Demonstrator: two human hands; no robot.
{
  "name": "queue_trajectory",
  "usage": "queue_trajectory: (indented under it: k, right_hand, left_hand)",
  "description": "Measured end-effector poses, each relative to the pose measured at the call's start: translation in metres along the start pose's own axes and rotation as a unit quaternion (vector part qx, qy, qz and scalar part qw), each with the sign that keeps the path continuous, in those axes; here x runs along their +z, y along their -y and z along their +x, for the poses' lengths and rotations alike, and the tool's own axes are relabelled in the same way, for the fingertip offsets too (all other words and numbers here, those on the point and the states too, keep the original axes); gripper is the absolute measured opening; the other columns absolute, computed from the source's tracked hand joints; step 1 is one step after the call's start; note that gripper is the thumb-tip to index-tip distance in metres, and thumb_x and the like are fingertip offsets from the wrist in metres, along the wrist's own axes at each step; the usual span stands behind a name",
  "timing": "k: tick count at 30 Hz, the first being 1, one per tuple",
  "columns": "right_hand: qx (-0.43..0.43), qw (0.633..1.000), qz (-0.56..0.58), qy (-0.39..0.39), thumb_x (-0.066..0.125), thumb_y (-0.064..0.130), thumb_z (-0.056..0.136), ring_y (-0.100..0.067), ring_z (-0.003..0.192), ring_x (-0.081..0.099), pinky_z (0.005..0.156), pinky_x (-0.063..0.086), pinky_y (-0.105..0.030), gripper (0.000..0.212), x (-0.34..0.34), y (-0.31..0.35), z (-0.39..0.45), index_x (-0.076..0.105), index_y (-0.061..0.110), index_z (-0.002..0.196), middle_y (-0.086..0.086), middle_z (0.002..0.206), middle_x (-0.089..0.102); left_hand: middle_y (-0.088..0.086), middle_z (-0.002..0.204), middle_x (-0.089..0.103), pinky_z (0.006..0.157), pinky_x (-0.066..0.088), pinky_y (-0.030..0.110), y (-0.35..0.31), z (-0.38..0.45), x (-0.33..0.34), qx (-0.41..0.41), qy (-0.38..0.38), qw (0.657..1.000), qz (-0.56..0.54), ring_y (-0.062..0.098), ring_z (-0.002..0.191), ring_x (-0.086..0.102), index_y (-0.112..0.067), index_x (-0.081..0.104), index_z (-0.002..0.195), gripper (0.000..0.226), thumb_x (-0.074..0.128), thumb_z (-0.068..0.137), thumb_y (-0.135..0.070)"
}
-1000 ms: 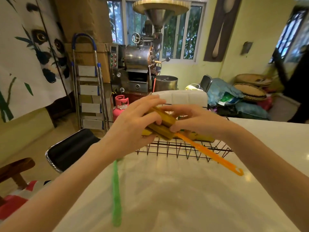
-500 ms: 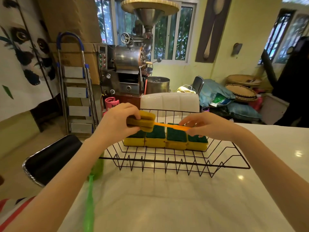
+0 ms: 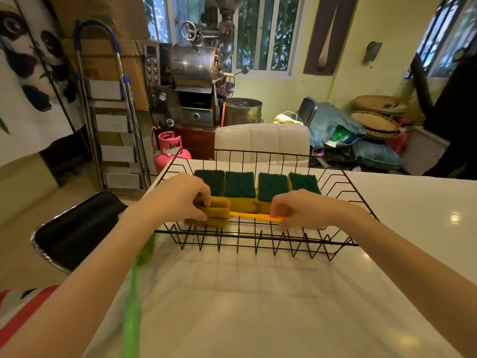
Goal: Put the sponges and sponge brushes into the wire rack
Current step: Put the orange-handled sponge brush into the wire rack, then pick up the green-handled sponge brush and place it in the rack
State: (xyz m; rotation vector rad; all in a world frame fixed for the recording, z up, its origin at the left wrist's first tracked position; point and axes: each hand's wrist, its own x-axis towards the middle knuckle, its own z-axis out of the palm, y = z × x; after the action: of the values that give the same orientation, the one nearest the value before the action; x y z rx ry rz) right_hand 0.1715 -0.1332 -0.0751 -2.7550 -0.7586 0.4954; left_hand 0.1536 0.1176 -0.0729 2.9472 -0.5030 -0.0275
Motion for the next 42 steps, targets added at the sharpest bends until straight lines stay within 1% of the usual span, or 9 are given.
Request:
queue_trajectory:
  k: [5,11,16,19,23,28,33,38,42]
  right_hand:
    - [0.033,0.999,0.01,0.022,0.054,0.03,0.087,-0.022,0.11,0.052,0.097,0.044,-0.034,0.037,0.005,0.005,0.001,0.049,0.018,0.121,-0.007,0.123,0.055]
    - [0.04,0.998,-0.022,0.046,0.051,0.032,0.089,-0.014,0.1,0.043,0.084,0.034,-0.025,0.043,0.012,0.005,0.003,0.044,0.017,0.129,-0.006,0.128,0.051]
    - [0.04,0.998,-0.011,0.039,0.051,0.033,0.088,-0.02,0.104,0.05,0.087,0.041,-0.029,0.04,0.007,0.007,0.001,0.048,0.018,0.125,-0.007,0.122,0.055]
    - [0.022,1.0,0.006,0.015,0.053,0.032,0.088,-0.023,0.108,0.052,0.096,0.044,-0.036,0.04,0.002,0.013,-0.002,0.047,0.018,0.125,-0.007,0.121,0.056]
    - [-0.028,0.998,0.036,-0.041,0.054,0.03,0.087,-0.02,0.108,0.054,0.091,0.044,-0.03,0.037,-0.002,0.031,-0.007,0.049,0.022,0.123,0.001,0.117,0.056]
    - [-0.105,0.978,0.113,-0.142,0.055,0.024,0.088,-0.015,0.109,0.053,0.094,0.048,-0.033,0.041,0.005,0.081,-0.02,0.044,0.021,0.128,0.002,0.122,0.053]
    - [-0.193,0.942,0.176,-0.21,0.055,0.022,0.087,-0.003,0.092,0.057,0.075,0.052,-0.016,0.035,0.029,0.131,-0.037,0.047,0.028,0.121,0.011,0.109,0.054]
    - [-0.214,0.951,0.176,-0.134,0.057,0.03,0.086,-0.009,0.084,0.059,0.068,0.055,-0.024,0.028,0.061,0.168,-0.042,0.052,0.025,0.113,0.01,0.097,0.055]
    - [-0.082,0.962,0.257,-0.028,0.062,0.037,0.081,-0.014,0.059,0.063,0.052,0.058,-0.031,0.038,0.088,0.18,-0.02,0.052,0.017,0.112,-0.005,0.09,0.063]
  left_hand:
    - [0.0,0.113,0.058,0.088,0.048,0.031,0.002,0.0,0.002,-0.007,0.03,1.0,0.001,0.016,0.1,0.054,-0.024,0.065,0.101,0.023,0.064,0.078,-0.027]
    - [0.001,0.117,0.055,0.087,0.046,0.03,0.0,0.002,0.005,0.005,0.047,0.999,-0.002,0.016,0.1,0.051,-0.023,0.061,0.106,0.03,0.065,0.077,-0.029]
    - [0.002,0.121,0.05,0.089,0.045,0.033,0.002,-0.002,0.002,0.002,0.042,0.999,-0.016,0.018,0.105,0.049,-0.026,0.06,0.105,0.03,0.065,0.076,-0.031]
    - [0.001,0.122,0.051,0.092,0.044,0.034,0.001,-0.007,-0.002,-0.002,0.015,0.999,-0.038,0.017,0.108,0.047,-0.027,0.058,0.109,0.033,0.064,0.077,-0.031]
    - [-0.003,0.128,0.051,0.097,0.036,0.03,0.003,-0.025,-0.013,-0.006,-0.05,0.994,-0.092,0.013,0.117,0.044,-0.026,0.052,0.118,0.041,0.064,0.079,-0.027]
    - [-0.009,0.118,0.052,0.085,0.038,0.016,0.01,-0.061,-0.022,-0.03,-0.237,0.947,-0.217,0.003,0.107,0.046,-0.024,0.049,0.122,0.044,0.062,0.08,-0.023]
    - [-0.004,0.118,0.053,0.094,0.042,0.033,0.03,-0.095,-0.014,-0.095,-0.311,0.895,-0.305,0.013,0.112,0.05,-0.019,0.048,0.122,0.036,0.053,0.086,-0.023]
    - [-0.002,0.124,0.048,0.102,0.038,0.038,0.05,-0.117,0.008,-0.16,-0.308,0.854,-0.388,0.015,0.118,0.045,-0.017,0.044,0.127,0.036,0.037,0.093,-0.028]
    - [0.002,0.135,0.043,0.108,0.032,0.04,0.054,-0.124,0.028,-0.189,-0.256,0.827,-0.463,0.019,0.128,0.038,-0.018,0.04,0.131,0.047,0.046,0.085,-0.028]
